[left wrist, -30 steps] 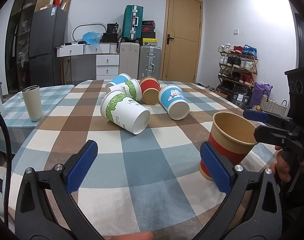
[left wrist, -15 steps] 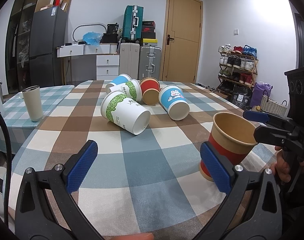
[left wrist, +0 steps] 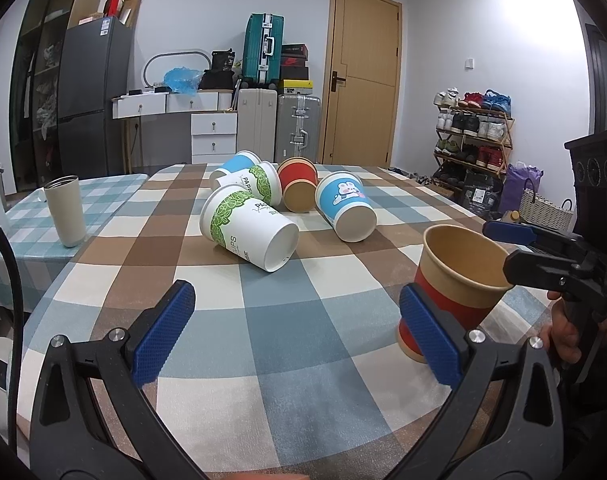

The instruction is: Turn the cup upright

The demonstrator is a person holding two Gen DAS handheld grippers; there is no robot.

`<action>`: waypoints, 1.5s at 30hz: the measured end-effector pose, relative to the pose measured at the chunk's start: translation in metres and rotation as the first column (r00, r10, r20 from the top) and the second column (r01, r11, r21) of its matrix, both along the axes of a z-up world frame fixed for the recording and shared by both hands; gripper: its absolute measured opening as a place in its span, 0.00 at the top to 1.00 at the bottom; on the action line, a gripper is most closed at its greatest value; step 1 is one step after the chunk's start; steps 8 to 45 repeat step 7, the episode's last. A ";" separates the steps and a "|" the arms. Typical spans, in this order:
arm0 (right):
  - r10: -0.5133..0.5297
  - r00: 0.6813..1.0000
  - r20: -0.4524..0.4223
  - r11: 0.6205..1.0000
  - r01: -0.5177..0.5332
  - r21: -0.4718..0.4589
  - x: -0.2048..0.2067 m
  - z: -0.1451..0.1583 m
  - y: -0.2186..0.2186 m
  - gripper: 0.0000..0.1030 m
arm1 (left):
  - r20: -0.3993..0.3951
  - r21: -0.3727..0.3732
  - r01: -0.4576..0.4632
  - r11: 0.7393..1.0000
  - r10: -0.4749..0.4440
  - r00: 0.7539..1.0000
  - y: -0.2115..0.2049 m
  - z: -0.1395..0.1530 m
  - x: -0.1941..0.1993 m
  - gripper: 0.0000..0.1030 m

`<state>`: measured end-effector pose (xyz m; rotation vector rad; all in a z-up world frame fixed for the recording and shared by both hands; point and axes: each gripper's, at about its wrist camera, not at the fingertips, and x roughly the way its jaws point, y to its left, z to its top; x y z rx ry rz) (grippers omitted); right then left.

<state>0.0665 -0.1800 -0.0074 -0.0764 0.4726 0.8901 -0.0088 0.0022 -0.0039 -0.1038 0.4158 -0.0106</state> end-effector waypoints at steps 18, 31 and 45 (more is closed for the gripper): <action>-0.001 1.000 0.000 1.000 0.001 0.000 0.000 -0.001 0.000 0.00 | 0.000 0.000 0.000 1.000 0.000 1.000 0.000 0.000 0.000 0.01; -0.001 1.000 0.000 1.000 0.001 0.000 0.000 -0.001 0.000 0.00 | 0.000 0.000 0.000 1.000 0.000 1.000 0.000 0.000 0.000 0.01; -0.001 1.000 0.000 1.000 0.001 0.000 0.000 -0.001 0.000 0.00 | 0.000 0.000 0.000 1.000 0.000 1.000 0.000 0.000 0.000 0.01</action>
